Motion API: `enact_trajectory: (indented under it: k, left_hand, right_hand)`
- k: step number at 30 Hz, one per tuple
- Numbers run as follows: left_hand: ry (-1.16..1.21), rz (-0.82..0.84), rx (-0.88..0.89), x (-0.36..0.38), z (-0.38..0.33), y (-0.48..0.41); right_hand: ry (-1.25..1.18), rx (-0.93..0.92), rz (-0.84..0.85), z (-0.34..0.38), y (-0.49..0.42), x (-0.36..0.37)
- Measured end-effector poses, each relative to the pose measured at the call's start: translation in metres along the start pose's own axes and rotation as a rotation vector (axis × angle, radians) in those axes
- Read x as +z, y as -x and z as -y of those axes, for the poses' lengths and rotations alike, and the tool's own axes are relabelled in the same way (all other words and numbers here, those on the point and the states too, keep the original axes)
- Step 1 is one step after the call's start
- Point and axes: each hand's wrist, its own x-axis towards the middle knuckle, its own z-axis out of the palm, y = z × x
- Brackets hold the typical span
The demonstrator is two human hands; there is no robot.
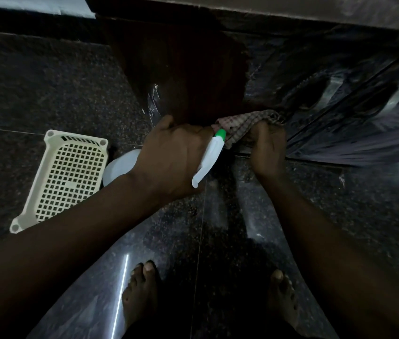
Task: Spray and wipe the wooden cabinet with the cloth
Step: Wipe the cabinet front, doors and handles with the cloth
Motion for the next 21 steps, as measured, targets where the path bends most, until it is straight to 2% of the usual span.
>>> enact_trajectory:
  k: [5, 12, 18, 21]
  left_hand:
    - [0.011, -0.006, -0.005, -0.01, 0.006, -0.001]
    - [0.03, -0.157, 0.026, -0.029, 0.003, -0.004]
    - [0.027, -0.159, 0.032, -0.041, 0.002, -0.005]
    - [-0.01, -0.11, 0.033, -0.045, 0.002, -0.006]
  right_hand:
    - [-0.029, -0.094, -0.021, 0.035, -0.002, 0.0]
    - [0.039, 0.002, -0.059, 0.016, 0.004, -0.005]
    - [-0.012, 0.062, -0.022, 0.019, 0.002, -0.006]
    - [-0.039, -0.036, -0.029, 0.042, -0.001, -0.002]
